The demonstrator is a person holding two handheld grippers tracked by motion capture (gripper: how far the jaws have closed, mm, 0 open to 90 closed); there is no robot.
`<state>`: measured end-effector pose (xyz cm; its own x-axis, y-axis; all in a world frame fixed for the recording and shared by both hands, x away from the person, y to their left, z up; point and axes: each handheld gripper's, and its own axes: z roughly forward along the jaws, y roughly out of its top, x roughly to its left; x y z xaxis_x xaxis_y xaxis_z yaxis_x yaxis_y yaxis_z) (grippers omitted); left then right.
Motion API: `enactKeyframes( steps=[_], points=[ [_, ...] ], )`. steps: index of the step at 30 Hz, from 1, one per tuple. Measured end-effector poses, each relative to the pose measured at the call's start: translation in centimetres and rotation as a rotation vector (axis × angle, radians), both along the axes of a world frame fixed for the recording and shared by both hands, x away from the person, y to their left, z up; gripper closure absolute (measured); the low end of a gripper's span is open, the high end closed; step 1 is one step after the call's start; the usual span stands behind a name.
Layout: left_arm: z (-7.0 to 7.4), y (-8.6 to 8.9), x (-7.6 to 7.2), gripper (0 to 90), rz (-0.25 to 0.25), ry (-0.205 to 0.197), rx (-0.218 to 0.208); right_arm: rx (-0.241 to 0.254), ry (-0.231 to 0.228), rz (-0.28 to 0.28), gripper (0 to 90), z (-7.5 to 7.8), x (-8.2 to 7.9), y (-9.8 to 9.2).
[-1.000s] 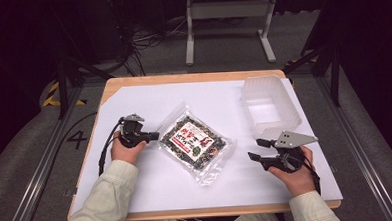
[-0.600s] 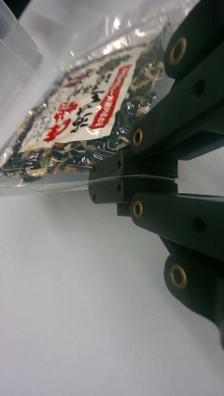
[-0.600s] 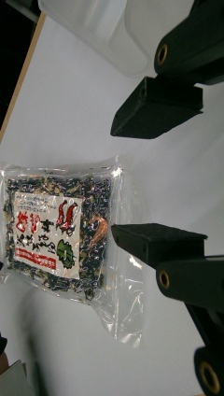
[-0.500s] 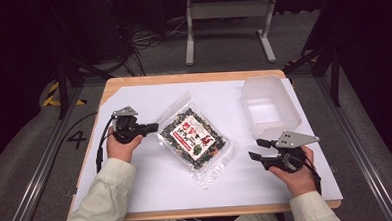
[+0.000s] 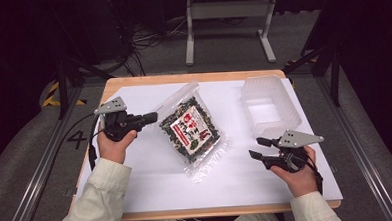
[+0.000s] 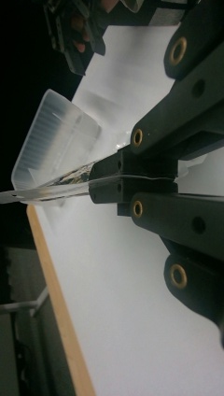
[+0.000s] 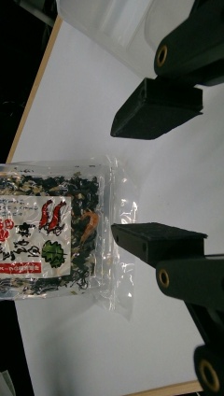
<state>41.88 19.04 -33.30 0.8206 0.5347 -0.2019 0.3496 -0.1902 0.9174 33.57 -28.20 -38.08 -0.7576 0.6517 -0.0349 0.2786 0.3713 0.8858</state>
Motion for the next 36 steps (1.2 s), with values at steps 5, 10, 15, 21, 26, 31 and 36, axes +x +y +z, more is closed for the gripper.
enactKeyframes(
  steps=[5, 10, 15, 21, 26, 31, 36],
  points=[
    [1.7, 0.1, -1.2, 89.7, -0.018, -0.061, -0.016, 0.007, -0.009, 0.006, 46.1, 0.4, -0.2, 0.2],
    [3.1, 0.2, -2.3, 89.7, -0.024, -0.113, -0.016, 0.018, -0.018, 0.012, 46.3, 0.6, -0.3, 0.3],
    [5.0, 0.4, -3.7, 89.7, -0.03, -0.191, 0.012, 0.027, -0.02, 0.016, 46.3, 0.8, -0.4, 0.4],
    [6.0, 0.7, -4.3, 89.8, -0.037, -0.203, 0.001, 0.043, -0.021, 0.027, 46.4, 1.1, -0.4, 0.6],
    [6.3, 0.6, -4.6, 89.7, -0.06, -0.206, 0.019, 0.057, -0.033, 0.042, 46.3, 1.8, -0.4, 0.8],
    [6.5, 0.1, -5.0, 89.7, -0.089, -0.207, 0.026, 0.074, -0.051, 0.061, 44.6, 2.9, -0.1, 1.2],
    [6.7, -0.3, -5.5, 89.7, -0.127, -0.21, 0.022, 0.094, -0.057, 0.11, 41.6, 4.3, 1.0, 2.2]
  ],
)
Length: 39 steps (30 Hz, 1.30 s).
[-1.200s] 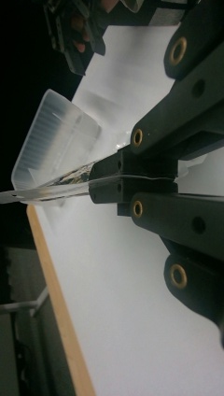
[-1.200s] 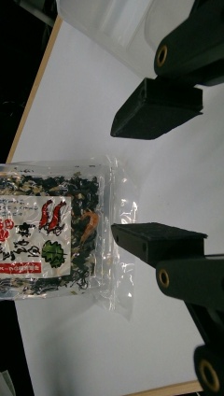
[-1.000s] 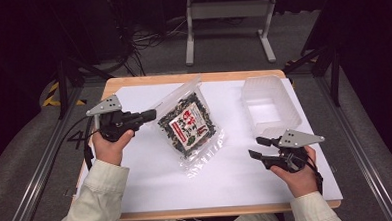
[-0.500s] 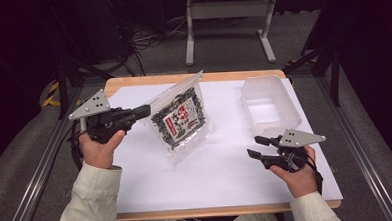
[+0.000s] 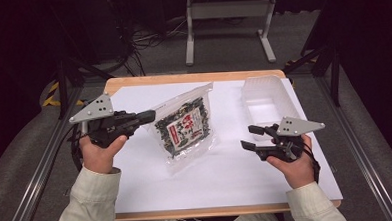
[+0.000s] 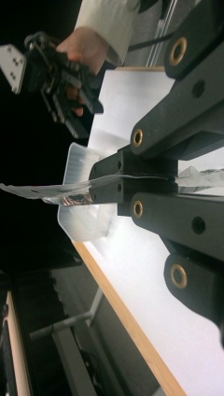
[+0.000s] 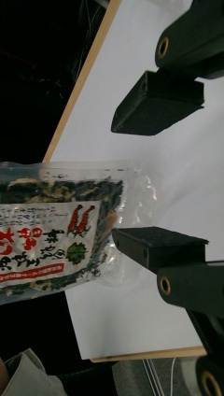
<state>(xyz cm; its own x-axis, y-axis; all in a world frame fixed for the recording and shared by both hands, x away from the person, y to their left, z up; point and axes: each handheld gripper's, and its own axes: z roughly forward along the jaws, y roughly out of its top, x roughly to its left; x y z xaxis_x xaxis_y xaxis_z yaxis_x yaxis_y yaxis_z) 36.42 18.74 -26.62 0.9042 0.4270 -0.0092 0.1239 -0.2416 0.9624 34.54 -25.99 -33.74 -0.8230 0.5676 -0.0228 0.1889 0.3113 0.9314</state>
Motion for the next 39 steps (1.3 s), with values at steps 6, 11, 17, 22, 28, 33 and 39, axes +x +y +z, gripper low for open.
enactKeyframes(
  steps=[6, 11, 17, 22, 28, 33, 39],
  points=[
    [0.4, -0.2, -0.7, 89.7, -0.046, -0.011, -0.017, 0.006, -0.016, 0.049, 36.7, 1.6, 0.9, 1.7],
    [0.7, -0.7, -1.3, 89.7, -0.069, -0.016, -0.018, 0.016, -0.017, 0.077, 33.9, 2.4, 1.4, 2.6],
    [0.9, -1.7, -2.1, 89.7, -0.118, -0.024, -0.012, 0.023, -0.037, 0.127, 29.3, 3.6, 2.2, 4.1],
    [1.1, -2.2, -2.6, 89.7, -0.14, -0.027, -0.01, 0.031, -0.038, 0.182, 26.0, 4.0, 2.4, 4.9],
    [1.1, -2.9, -3.0, 89.7, -0.162, -0.036, -0.015, 0.048, -0.048, 0.259, 25.6, 3.8, 2.4, 6.0],
    [1.1, -3.1, -3.2, 89.7, -0.165, -0.048, -0.033, 0.054, -0.058, 0.31, 25.6, 3.6, 2.2, 6.9],
    [1.2, -3.1, -3.5, 89.7, -0.163, -0.066, -0.042, 0.079, -0.061, 0.341, 27.3, 3.2, 2.4, 7.5]
  ],
)
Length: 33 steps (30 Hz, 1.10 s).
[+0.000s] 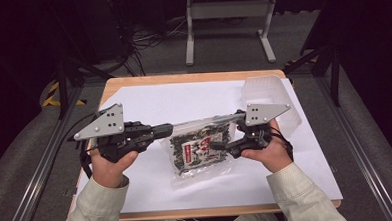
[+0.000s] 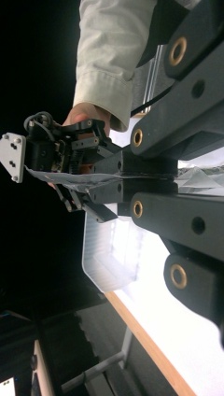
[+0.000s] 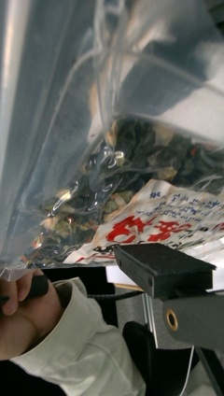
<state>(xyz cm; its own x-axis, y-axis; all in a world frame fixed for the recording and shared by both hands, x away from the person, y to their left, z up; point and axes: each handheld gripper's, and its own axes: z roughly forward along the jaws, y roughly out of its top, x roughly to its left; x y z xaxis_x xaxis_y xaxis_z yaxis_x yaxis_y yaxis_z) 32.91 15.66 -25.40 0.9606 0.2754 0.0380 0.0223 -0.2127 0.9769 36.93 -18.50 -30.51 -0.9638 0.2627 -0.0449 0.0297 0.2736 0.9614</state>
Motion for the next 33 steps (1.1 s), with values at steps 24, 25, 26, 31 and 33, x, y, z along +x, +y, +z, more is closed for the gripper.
enactKeyframes(
  steps=[24, 25, 26, 31, 33],
  points=[
    [-0.2, 1.0, 0.4, 89.7, 0.024, -0.005, -0.05, -0.05, 0.017, 0.111, 71.9, -0.6, -0.3, -0.1],
    [-0.2, 1.0, 0.5, 89.7, 0.025, -0.007, -0.049, -0.052, 0.018, 0.116, 72.6, -0.6, -0.3, -0.1],
    [-0.2, 1.0, 0.5, 89.6, 0.028, -0.001, -0.051, -0.054, 0.019, 0.119, 73.2, -0.6, -0.3, -0.1],
    [-0.4, 1.0, 0.7, 89.0, 0.033, -0.001, -0.044, -0.062, 0.047, 0.147, 75.4, -0.6, -0.3, -0.1],
    [-0.4, 1.0, 0.8, 88.1, 0.034, 0.0, -0.041, -0.062, 0.054, 0.153, 75.8, -0.6, -0.3, -0.1]
  ],
)
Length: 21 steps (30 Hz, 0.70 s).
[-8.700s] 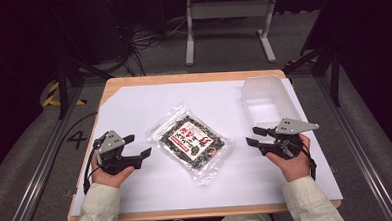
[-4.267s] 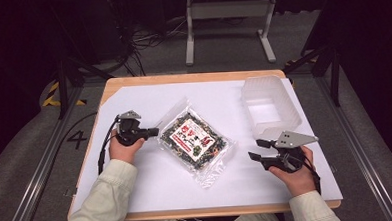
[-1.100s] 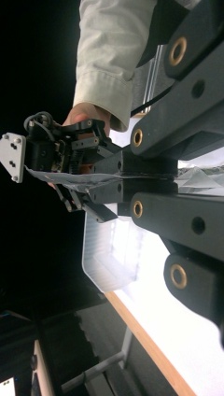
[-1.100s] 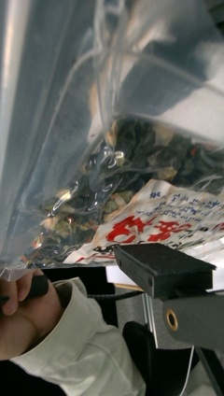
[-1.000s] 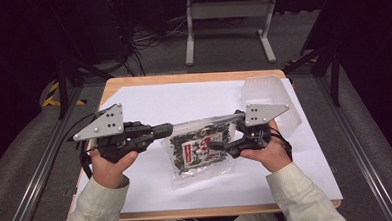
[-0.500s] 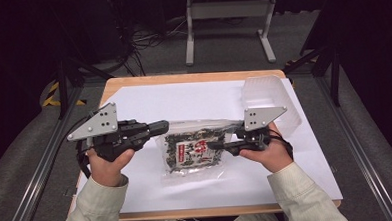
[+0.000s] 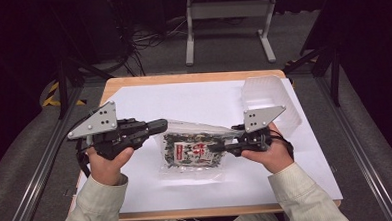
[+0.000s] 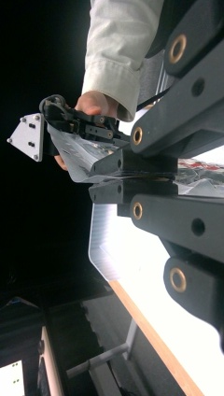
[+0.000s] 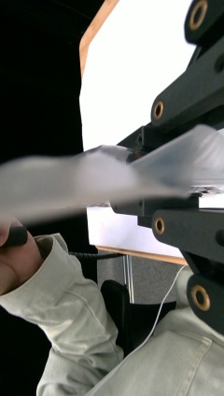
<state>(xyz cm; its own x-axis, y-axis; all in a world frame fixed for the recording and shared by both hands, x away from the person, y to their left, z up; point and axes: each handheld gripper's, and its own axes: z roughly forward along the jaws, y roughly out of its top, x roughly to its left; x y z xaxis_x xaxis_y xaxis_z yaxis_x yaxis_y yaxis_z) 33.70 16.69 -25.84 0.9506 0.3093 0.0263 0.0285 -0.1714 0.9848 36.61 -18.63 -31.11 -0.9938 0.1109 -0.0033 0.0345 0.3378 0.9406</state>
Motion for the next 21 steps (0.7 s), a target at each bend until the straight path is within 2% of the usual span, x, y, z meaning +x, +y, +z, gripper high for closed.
enactKeyframes(
  steps=[3, 7, 8, 11, 15, 18, 20, 21],
  points=[
    [-0.1, 0.0, 0.2, 81.5, 0.003, 0.008, 0.005, -0.01, 0.007, -0.006, 76.0, 0.1, 0.0, -0.1],
    [-0.2, -0.2, 0.4, 65.3, 0.015, 0.012, 0.015, -0.011, 0.007, -0.019, 76.1, 0.1, 0.0, -0.3],
    [-0.3, -0.3, 0.4, 65.3, 0.024, 0.011, 0.019, -0.01, 0.008, -0.023, 76.1, 0.1, 0.0, -0.4],
    [-0.4, -0.3, 0.6, 51.7, 0.038, 0.028, 0.021, -0.01, 0.01, -0.035, 76.1, 0.3, 0.0, -0.7],
    [-0.8, -0.2, 0.9, 45.2, 0.067, 0.036, 0.029, -0.009, 0.011, -0.046, 76.1, 0.6, 0.0, -1.1],
    [-1.2, -0.1, 1.1, 33.0, 0.112, 0.037, 0.02, -0.001, 0.02, -0.065, 76.0, 1.1, 0.1, -1.8],
    [-1.7, 0.2, 1.3, 31.9, 0.113, 0.059, 0.018, 0.006, 0.02, -0.091, 76.0, 1.4, 0.1, -2.5],
    [-2.3, 0.3, 1.6, 31.0, 0.131, 0.065, 0.035, 0.008, 0.02, -0.101, 76.0, 1.5, 0.1, -2.7]
  ],
)
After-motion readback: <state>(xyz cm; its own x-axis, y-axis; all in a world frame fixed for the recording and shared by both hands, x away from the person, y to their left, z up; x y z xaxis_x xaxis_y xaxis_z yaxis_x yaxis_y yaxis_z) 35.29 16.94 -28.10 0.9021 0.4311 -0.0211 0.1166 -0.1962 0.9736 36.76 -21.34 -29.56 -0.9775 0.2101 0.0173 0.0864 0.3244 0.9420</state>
